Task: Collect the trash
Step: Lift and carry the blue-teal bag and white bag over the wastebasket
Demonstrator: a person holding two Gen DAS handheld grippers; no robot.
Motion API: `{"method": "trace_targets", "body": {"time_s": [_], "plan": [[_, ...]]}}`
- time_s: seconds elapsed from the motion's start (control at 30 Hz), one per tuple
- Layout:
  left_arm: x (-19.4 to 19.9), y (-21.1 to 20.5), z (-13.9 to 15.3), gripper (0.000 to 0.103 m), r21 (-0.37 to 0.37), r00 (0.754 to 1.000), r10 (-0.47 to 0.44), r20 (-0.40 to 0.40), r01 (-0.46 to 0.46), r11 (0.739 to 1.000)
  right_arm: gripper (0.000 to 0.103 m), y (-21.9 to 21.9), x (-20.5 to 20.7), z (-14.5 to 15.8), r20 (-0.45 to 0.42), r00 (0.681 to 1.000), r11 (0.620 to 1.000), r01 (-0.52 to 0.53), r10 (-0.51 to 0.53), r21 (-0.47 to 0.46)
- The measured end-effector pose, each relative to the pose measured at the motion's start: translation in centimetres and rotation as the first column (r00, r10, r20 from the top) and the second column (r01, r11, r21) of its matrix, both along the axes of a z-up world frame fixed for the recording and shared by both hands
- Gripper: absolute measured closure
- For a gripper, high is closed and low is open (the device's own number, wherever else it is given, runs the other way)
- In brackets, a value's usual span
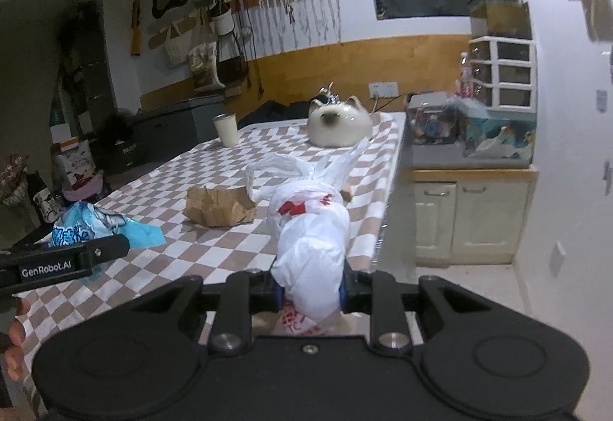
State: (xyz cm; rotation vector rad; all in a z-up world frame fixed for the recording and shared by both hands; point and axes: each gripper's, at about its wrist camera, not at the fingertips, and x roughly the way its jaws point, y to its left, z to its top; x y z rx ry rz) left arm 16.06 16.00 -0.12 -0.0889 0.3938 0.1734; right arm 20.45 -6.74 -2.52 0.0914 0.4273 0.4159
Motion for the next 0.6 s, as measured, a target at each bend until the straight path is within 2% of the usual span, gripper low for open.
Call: {"method": "trace_targets", "body": {"time_s": [0.27,0.6], "plan": [[-1.7,-4.1,0.8,0.038,0.037,0.998,-0.064,0.020,0.064,0.997,0.077,-3.8,-2.7,1.3,0.043,0.997,0.998,0.058,-0.058,-0.007],[-1.9,-9.9,0.6,0.038,0.037,0.984,-0.174,0.032,0.173,0.984,0.077,-9.4,-5.2,1.3,0.063,0.987,0.989,0.150,-0.149,-0.006]]}}
